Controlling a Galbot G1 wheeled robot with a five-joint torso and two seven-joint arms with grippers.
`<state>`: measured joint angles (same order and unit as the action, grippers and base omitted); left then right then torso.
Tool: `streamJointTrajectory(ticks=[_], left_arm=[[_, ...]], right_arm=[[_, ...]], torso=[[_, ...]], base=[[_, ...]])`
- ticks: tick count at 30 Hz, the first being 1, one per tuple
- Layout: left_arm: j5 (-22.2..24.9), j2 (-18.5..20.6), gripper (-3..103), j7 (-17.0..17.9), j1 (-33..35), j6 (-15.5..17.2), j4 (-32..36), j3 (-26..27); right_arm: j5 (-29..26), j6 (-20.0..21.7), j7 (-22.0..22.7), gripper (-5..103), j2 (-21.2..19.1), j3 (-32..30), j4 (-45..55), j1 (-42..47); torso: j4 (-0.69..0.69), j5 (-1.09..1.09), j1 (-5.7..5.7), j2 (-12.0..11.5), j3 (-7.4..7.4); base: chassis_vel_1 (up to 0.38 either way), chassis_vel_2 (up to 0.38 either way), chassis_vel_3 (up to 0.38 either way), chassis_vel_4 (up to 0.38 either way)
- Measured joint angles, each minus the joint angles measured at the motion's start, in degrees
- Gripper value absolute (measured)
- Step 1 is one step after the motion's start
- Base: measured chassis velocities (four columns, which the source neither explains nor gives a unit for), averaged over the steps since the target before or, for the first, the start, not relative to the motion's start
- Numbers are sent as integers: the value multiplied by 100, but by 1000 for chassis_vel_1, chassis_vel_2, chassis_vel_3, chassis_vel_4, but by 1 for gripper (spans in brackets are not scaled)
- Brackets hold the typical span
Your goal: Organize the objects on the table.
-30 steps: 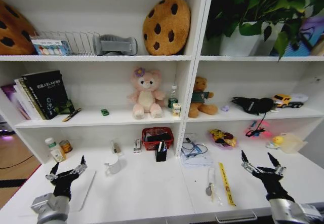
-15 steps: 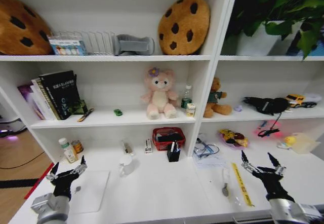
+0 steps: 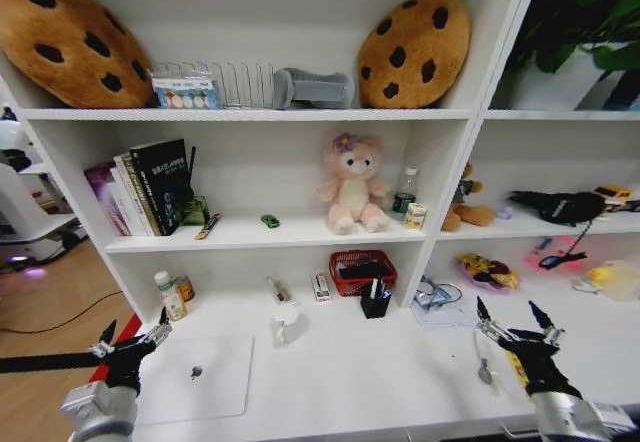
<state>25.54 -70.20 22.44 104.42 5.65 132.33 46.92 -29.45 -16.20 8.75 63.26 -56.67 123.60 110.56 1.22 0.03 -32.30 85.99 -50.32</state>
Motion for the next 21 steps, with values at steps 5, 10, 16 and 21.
streamJointTrajectory(ticks=[5,10,16,21], left_arm=[[0,0,100,-1,0,0,0,-1],[0,0,100,-1,0,1,1,-1],[0,-1,100,-1,0,1,1,0],[0,-1,100,-1,0,2,1,0]], right_arm=[[0,0,1,100,-1,0,-1,0],[0,0,0,100,-1,0,-1,0],[0,0,1,100,0,0,-1,0],[0,0,1,100,-1,0,-1,0]], torso=[[1,-2,0,0,0],[0,-3,0,0,0],[0,-3,0,0,0],[0,-3,0,0,0]], base=[[0,0,0,0],[0,0,0,0],[27,22,-22,-26],[113,107,-107,-110]])
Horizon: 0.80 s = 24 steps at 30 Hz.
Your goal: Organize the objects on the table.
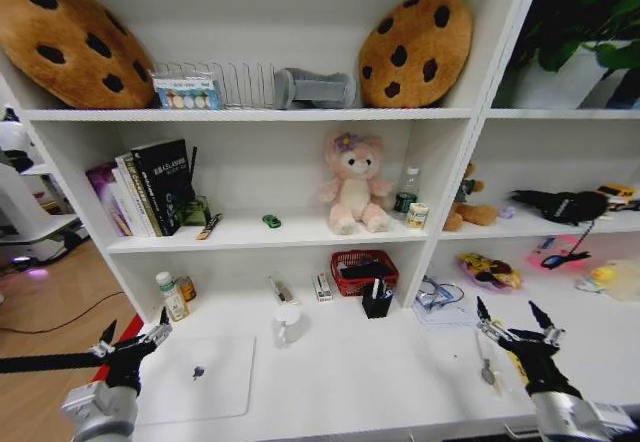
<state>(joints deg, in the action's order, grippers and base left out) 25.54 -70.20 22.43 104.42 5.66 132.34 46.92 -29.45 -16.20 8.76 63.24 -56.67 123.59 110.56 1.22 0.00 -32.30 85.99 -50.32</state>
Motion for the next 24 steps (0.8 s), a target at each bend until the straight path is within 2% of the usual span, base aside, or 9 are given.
streamJointTrajectory(ticks=[10,12,17,24], left_arm=[[0,1,100,1,0,0,0,2],[0,0,100,2,0,0,0,2],[0,0,100,1,0,0,0,1],[0,0,100,0,0,0,0,0]], right_arm=[[0,0,0,100,1,0,1,1],[0,0,-1,100,1,0,1,0],[0,0,0,100,1,0,0,0],[0,0,0,100,0,0,0,0]], torso=[[2,-5,0,1,1],[-3,-1,0,0,0],[1,1,-1,0,0],[-1,0,-1,0,0]], base=[[158,143,-145,-149],[51,16,-15,-9],[-12,-14,18,13],[22,-53,-19,50]])
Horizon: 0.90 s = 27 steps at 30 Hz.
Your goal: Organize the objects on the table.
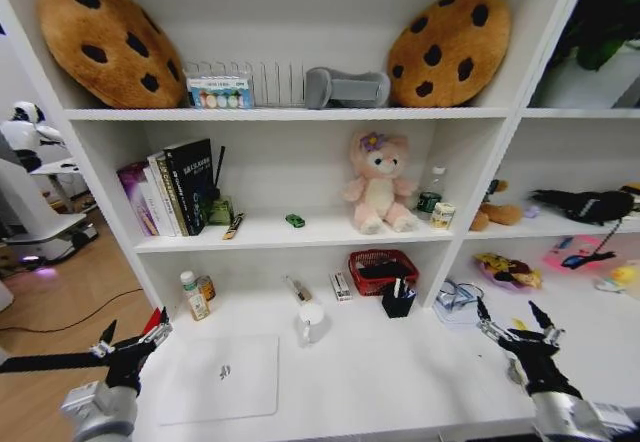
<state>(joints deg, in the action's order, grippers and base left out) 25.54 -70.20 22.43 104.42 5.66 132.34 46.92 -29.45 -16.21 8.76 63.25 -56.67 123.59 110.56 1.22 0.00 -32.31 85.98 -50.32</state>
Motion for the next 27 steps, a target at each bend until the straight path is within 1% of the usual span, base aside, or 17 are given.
streamJointTrajectory(ticks=[4,7,11,12,13,15,17,19,20,21,22,23,24,25,26,27], left_arm=[[0,0,100,0,0,0,0,0],[0,0,100,0,0,0,0,0],[0,0,100,0,0,0,0,0],[0,0,100,1,0,0,0,0],[0,0,100,1,0,0,0,0],[0,0,100,0,0,0,0,0],[0,0,100,-1,0,0,1,0],[0,0,100,1,0,1,0,0],[0,0,100,1,0,1,0,0],[0,0,100,1,0,0,0,-1],[0,0,100,-2,0,1,1,-1],[0,0,100,-2,0,1,1,-1],[0,0,100,-2,0,0,1,0],[0,0,100,0,0,1,1,-1],[0,0,100,0,0,1,1,-1],[0,-1,100,-4,0,1,1,-1]], right_arm=[[0,0,0,100,0,0,0,0],[0,0,0,100,0,0,0,0],[0,0,0,100,0,0,0,1],[0,0,0,100,0,0,0,0],[0,0,0,100,0,0,0,0],[0,0,0,100,0,0,0,1],[0,0,0,100,0,0,0,1],[0,0,0,100,0,0,0,1],[0,0,0,100,0,0,0,1],[0,0,0,100,0,0,0,1],[0,0,1,100,0,0,-1,0],[0,0,1,100,0,0,-1,0],[0,0,1,100,1,0,-1,2],[0,0,0,100,0,0,0,0],[0,0,0,100,0,0,0,0],[0,0,1,100,0,-1,0,1]], torso=[[1,-2,0,0,0],[3,1,0,0,0],[0,-4,1,1,1],[-1,4,1,1,0],[-1,4,1,1,0],[3,0,2,1,1],[4,3,2,1,1],[-2,-3,1,1,1],[-2,-3,1,1,1],[1,-1,1,1,1],[2,6,2,1,1],[2,6,2,1,1],[2,2,2,2,1],[-2,-8,2,2,2],[-2,-8,2,2,2],[2,3,2,1,1]], base=[[127,-97,-144,110],[191,-149,-176,159],[195,-229,-189,217],[245,-229,-255,256],[245,-229,-255,256],[262,-271,-261,263],[262,-288,-288,295],[317,-344,-297,304],[317,-343,-306,313],[336,-343,-366,359],[366,-315,-366,352],[366,-315,-366,352],[366,-372,-331,352],[380,-366,-363,370],[380,-366,-363,370],[385,-366,-385,348]])
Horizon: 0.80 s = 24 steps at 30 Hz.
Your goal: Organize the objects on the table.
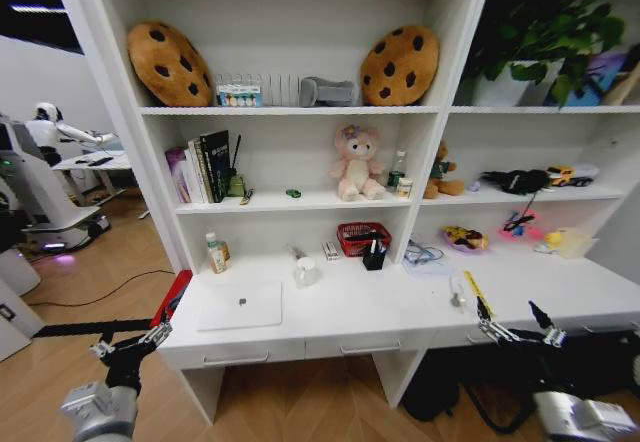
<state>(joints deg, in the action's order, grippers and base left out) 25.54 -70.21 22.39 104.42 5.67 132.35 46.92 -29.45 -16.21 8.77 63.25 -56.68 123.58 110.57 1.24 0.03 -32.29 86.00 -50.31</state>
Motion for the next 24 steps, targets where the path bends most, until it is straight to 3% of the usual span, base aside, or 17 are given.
streamJointTrajectory(ticks=[2,3,7,10,12,24], left_arm=[[0,0,100,1,0,0,1,1],[0,0,100,4,0,0,0,0],[0,0,100,2,1,0,0,0],[0,0,100,6,1,0,0,1],[0,1,100,5,0,0,0,0],[0,1,100,4,-1,-1,-1,0]], right_arm=[[0,0,0,100,1,1,0,0],[0,0,-1,100,0,0,0,1],[0,0,0,100,1,0,-1,7],[0,0,-1,100,0,0,0,5],[0,0,-1,100,1,0,0,5],[0,0,-2,100,0,1,0,-4]], torso=[[0,5,1,0,0],[-2,-11,2,2,1],[2,0,6,4,2],[-7,-6,6,4,2],[3,-2,5,2,1],[-1,-2,-5,-3,-2]], base=[[360,-358,-385,349],[360,-340,-340,349],[242,-238,-286,274],[82,-132,-125,160],[63,20,-32,51],[-46,25,45,-43]])
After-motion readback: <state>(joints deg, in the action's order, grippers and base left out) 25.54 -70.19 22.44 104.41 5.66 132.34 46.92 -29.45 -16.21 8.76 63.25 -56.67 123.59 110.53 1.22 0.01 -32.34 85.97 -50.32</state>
